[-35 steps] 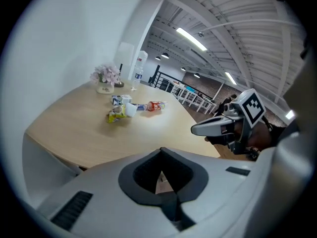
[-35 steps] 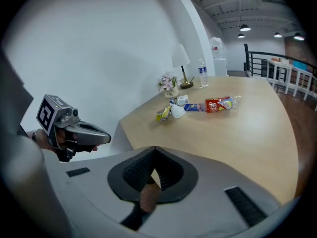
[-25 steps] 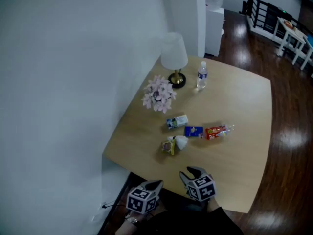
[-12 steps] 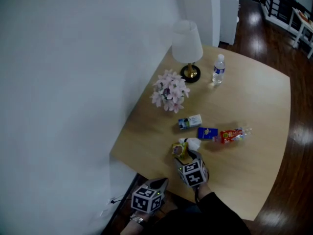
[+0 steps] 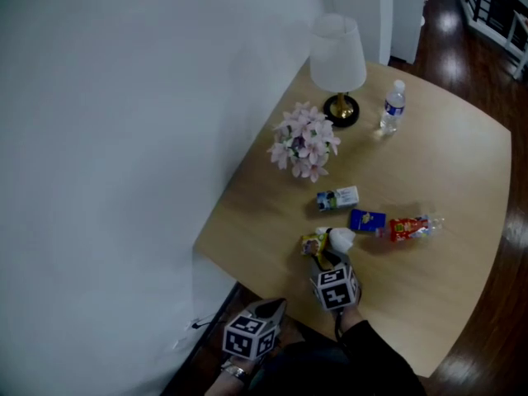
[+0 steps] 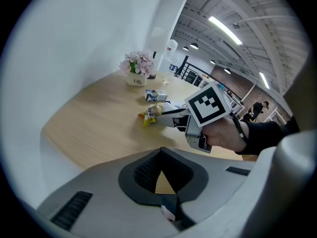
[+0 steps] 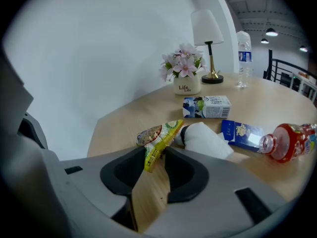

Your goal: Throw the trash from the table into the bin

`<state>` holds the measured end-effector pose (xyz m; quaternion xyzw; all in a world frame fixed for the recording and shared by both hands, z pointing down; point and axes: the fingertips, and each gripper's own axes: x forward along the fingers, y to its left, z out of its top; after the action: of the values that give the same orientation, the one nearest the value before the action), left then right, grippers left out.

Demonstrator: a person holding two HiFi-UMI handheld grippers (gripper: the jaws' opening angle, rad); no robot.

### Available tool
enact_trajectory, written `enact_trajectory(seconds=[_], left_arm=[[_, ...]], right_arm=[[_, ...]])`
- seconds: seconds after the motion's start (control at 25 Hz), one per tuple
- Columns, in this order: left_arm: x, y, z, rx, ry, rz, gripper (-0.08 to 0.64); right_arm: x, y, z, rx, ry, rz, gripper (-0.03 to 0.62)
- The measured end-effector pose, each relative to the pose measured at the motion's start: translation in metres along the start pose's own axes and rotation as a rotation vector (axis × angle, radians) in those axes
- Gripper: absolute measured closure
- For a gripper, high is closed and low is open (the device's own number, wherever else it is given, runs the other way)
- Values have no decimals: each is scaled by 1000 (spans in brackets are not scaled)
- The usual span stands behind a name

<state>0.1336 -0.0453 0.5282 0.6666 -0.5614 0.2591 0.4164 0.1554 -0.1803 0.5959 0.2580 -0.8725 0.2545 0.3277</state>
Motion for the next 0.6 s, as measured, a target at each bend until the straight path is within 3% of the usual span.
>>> enact_trajectory(seconds=[0.2,0.36,0.6], left_arm=[[-8,9,-2,-18,-30,5,558],[-16,17,-5,-29,-74,-15,558],[-46,27,-21,48,-103,-54,558]], right_arm=[[-7,1,6,-27,-11,-8,549],[-26,10,9,-56,-21,-10,558],[-68,38,-8,-39,-35,-54,562]])
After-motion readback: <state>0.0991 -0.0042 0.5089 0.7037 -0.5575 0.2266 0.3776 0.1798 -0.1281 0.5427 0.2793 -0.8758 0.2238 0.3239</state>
